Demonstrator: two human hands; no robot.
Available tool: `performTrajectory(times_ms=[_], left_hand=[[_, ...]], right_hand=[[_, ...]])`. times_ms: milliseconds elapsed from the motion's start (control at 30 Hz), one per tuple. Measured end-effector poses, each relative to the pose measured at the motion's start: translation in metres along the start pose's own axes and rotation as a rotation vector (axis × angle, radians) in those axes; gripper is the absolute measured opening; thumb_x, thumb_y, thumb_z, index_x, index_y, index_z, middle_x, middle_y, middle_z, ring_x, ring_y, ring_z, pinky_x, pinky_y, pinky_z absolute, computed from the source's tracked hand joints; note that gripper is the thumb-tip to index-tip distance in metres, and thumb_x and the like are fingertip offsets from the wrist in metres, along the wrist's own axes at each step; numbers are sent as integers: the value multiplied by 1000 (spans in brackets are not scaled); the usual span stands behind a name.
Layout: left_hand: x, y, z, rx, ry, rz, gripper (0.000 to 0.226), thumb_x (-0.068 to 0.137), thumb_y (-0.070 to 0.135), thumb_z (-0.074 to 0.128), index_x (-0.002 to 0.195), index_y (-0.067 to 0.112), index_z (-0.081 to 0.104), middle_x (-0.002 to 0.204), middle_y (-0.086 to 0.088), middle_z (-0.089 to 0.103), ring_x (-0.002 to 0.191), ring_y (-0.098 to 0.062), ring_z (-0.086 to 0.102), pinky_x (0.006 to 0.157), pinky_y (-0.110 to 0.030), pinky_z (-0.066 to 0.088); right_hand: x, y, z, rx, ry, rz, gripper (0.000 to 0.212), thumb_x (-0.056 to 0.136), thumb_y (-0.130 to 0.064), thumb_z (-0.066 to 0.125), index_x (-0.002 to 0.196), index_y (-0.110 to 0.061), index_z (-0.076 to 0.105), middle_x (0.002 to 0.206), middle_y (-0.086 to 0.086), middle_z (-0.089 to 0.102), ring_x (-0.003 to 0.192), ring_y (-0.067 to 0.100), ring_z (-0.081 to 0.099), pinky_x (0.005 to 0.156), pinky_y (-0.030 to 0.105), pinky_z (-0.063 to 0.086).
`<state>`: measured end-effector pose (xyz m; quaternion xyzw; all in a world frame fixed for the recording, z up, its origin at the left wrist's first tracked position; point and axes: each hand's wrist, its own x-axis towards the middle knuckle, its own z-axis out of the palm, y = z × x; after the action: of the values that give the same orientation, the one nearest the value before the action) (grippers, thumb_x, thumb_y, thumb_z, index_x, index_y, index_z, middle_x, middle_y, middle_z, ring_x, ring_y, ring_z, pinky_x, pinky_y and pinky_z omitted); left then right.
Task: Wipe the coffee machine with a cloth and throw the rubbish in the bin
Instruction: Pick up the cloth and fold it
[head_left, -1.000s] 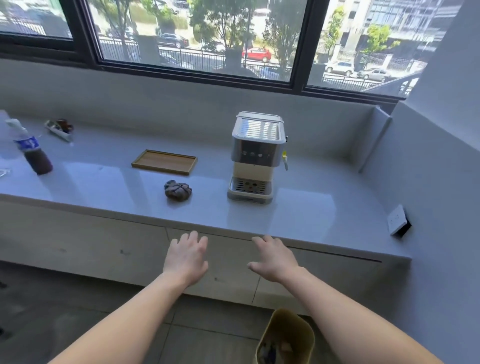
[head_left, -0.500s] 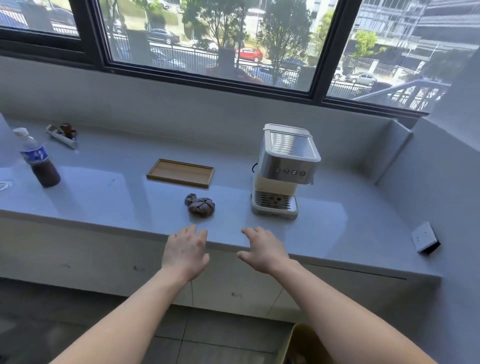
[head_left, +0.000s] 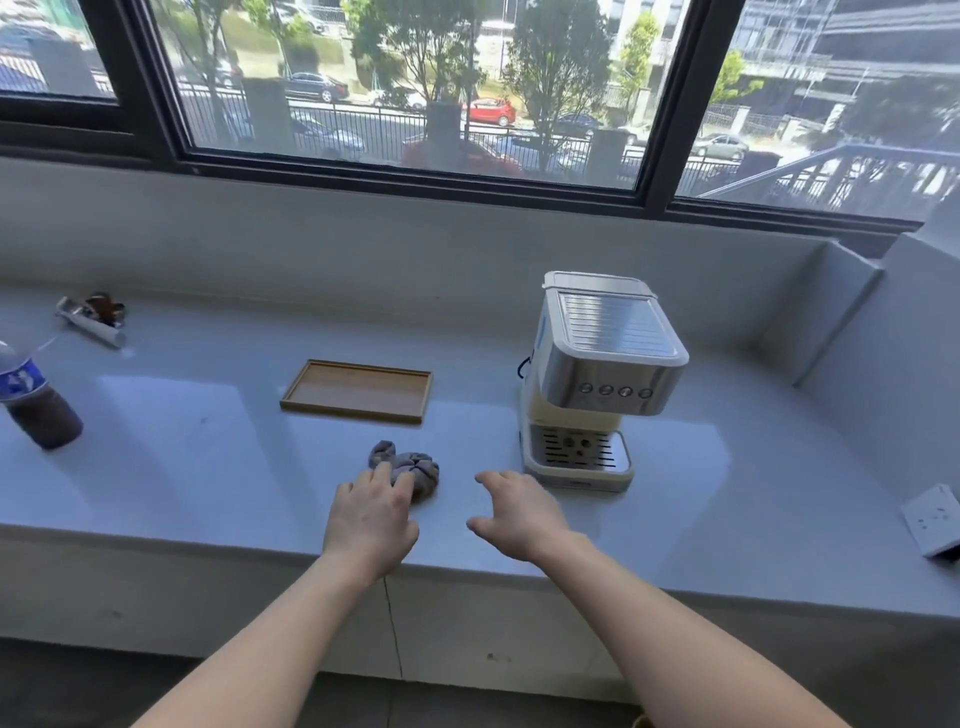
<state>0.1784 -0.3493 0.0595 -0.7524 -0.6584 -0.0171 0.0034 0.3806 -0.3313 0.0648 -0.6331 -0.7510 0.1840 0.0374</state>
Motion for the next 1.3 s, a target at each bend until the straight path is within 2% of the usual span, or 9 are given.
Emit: performTrajectory(times_ms=[333, 467, 700, 767, 900, 967, 1067, 1200, 1300], left_hand=[[85, -36, 19, -22, -57, -20, 40, 89, 35, 50, 127, 25, 46, 123, -1, 50, 111, -25, 50, 85, -36, 41], [103, -66, 35, -92, -123, 6, 43, 91, 53, 50, 127, 31, 43, 119, 2, 48, 112, -24, 49, 86, -37, 43], [140, -117, 64, -323, -463, 141, 81, 66, 61, 64, 137, 40, 32, 150, -4, 30, 142, -25, 28, 107, -42, 39], [152, -125, 70, -408, -511, 161, 84, 59, 67, 67, 132, 38, 37, 144, -3, 37, 137, -24, 33, 105, -40, 41], [173, -124, 75, -463, -483, 300, 58, 53, 67, 70, 91, 29, 47, 102, 7, 52, 98, -19, 49, 84, -38, 49], [176, -119, 76, -467, -493, 329, 55, 55, 63, 69, 89, 25, 48, 99, 2, 50, 95, -21, 45, 82, -37, 46], [176, -114, 81, -539, -465, 343, 39, 62, 51, 70, 85, 24, 50, 94, -1, 49, 90, -21, 46, 75, -33, 43], [182, -115, 79, -574, -443, 315, 29, 68, 42, 68, 81, 19, 58, 86, -5, 58, 83, -25, 56, 67, -37, 44], [190, -122, 75, -567, -429, 262, 30, 69, 31, 67, 92, 13, 64, 90, -10, 66, 84, -28, 61, 72, -41, 51]], right_hand=[[97, -10, 12, -7, -55, -60, 54, 86, -40, 61, 135, -23, 45, 129, 6, 54, 120, 30, 49, 90, 43, 48], [125, -25, 22, -3, -92, -69, 52, 84, -38, 64, 130, -19, 48, 128, 9, 52, 120, 33, 49, 92, 45, 48], [159, -50, 46, -19, -271, -18, 96, 66, -53, 80, 145, -27, 32, 141, 3, 40, 128, 29, 39, 97, 45, 46], [164, -59, 52, -43, -274, 26, 85, 67, -47, 78, 138, -25, 38, 138, 4, 42, 124, 32, 42, 95, 45, 48], [176, -70, 53, -89, -283, 125, 56, 65, -32, 78, 113, -20, 51, 118, 6, 52, 108, 32, 51, 85, 39, 51], [178, -73, 54, -93, -268, 150, 44, 66, -30, 76, 102, -19, 53, 109, 7, 56, 101, 33, 55, 78, 37, 50], [178, -72, 60, -50, -174, 141, 18, 71, -28, 62, 81, -21, 48, 88, 6, 56, 87, 34, 59, 63, 32, 35], [185, -70, 62, -31, -144, 110, 16, 70, -31, 58, 74, -21, 47, 76, 1, 53, 70, 27, 51, 57, 33, 37], [197, -71, 58, -16, -144, 82, 16, 68, -32, 58, 73, -21, 47, 75, 1, 55, 69, 25, 52, 58, 33, 42]])
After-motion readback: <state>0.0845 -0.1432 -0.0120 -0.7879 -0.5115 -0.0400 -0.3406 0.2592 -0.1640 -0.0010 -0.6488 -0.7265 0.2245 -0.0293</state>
